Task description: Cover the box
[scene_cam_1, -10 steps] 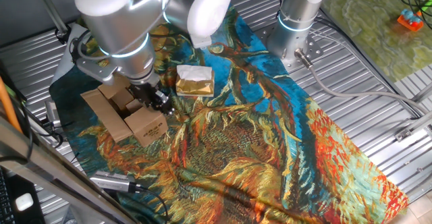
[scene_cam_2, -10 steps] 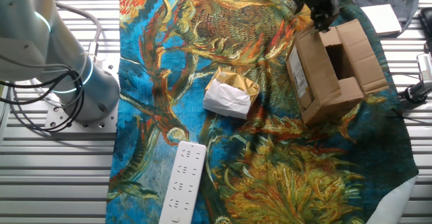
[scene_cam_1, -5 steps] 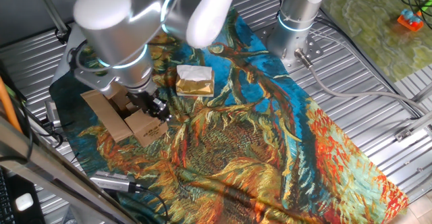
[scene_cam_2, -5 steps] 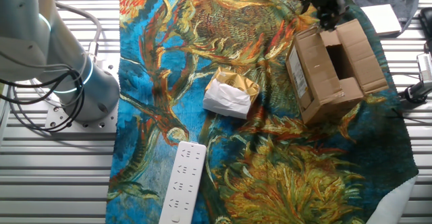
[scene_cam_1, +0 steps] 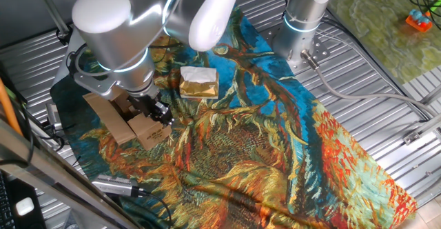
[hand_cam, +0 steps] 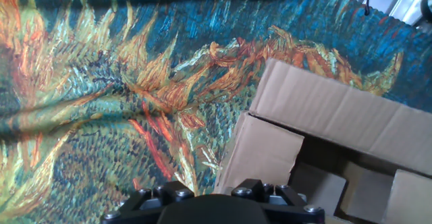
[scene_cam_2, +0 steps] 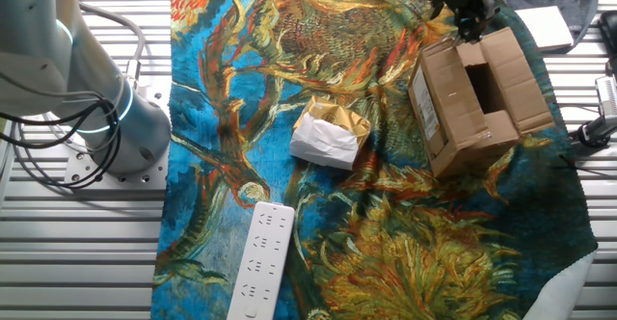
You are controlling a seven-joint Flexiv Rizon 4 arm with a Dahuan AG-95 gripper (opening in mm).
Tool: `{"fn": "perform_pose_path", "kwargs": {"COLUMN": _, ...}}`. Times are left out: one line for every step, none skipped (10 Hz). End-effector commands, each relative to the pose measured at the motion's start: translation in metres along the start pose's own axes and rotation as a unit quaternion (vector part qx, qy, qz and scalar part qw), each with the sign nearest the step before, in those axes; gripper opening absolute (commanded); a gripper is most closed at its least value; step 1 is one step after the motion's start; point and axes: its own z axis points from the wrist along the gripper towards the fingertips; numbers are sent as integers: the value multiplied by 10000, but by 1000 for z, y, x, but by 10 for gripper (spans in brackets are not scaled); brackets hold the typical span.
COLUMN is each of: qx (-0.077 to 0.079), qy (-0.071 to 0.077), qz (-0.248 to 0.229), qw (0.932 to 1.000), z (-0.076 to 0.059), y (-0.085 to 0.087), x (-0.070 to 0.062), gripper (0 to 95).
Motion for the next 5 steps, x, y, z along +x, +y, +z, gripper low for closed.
{"fn": "perform_pose_path", "kwargs": {"qx": 6, "qy": -38, "qz": -16, "qw": 10000, "z": 2, "y": 1, "x": 3, "gripper": 570}}
{"fn": "perform_pose_path", "kwargs": {"qx": 21, "qy": -36, "qz": -20, "qw": 10000, "z": 3, "y": 1, "x": 4, "gripper": 570}}
{"fn": "perform_pose_path", "kwargs": {"qx": 22, "qy": -42, "qz": -23, "qw": 10000, "z": 3, "y": 1, "x": 4, "gripper": 570}}
{"fn": "perform_pose_path", "kwargs": {"qx": 22, "qy": -45, "qz": -32, "qw": 10000, "z": 3, "y": 1, "x": 3, "gripper": 570}}
{"fn": "perform_pose_path", "kwargs": {"qx": 20, "qy": -49, "qz": -39, "qw": 10000, "z": 3, "y": 1, "x": 3, "gripper": 570}}
